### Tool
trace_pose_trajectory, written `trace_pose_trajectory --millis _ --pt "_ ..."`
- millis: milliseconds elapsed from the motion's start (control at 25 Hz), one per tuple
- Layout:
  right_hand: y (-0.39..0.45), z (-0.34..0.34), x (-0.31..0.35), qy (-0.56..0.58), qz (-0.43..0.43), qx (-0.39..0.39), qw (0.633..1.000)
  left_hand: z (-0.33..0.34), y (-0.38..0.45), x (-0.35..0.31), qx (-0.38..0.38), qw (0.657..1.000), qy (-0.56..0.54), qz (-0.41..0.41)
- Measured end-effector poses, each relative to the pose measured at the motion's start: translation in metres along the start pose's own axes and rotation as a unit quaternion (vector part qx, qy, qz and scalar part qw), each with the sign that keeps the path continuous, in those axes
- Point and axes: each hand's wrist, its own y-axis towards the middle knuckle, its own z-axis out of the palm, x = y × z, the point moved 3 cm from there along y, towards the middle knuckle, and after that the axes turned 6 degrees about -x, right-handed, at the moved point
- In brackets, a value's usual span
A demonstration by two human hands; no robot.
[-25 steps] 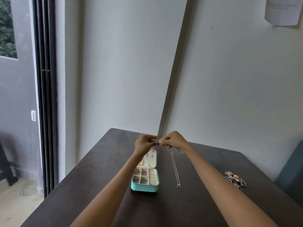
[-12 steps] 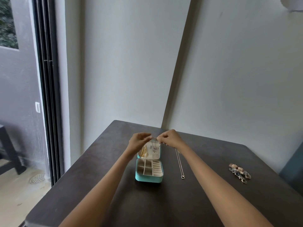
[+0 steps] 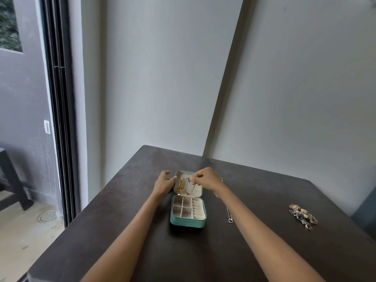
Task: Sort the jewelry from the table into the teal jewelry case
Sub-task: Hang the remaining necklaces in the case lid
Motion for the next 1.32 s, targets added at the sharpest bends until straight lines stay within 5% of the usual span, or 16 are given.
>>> trace_pose_trajectory --millis 600,920,1320 --pt "0.026 0.016 0.009 -0.211 -0.077 -0.094 0.97 0.005 0.003 0.012 -0.011 0.992 -0.082 0.1" --pt "0.024 0.02 0.007 -0.378 -0.235 -0.151 0.883 0.002 -0.003 0.009 -0.004 0.983 -0.134 0.128" --pt "0.028 0.019 0.004 -0.355 -0.292 -0.142 0.877 0.0 -0.007 0.008 0.018 0.972 -0.185 0.141"
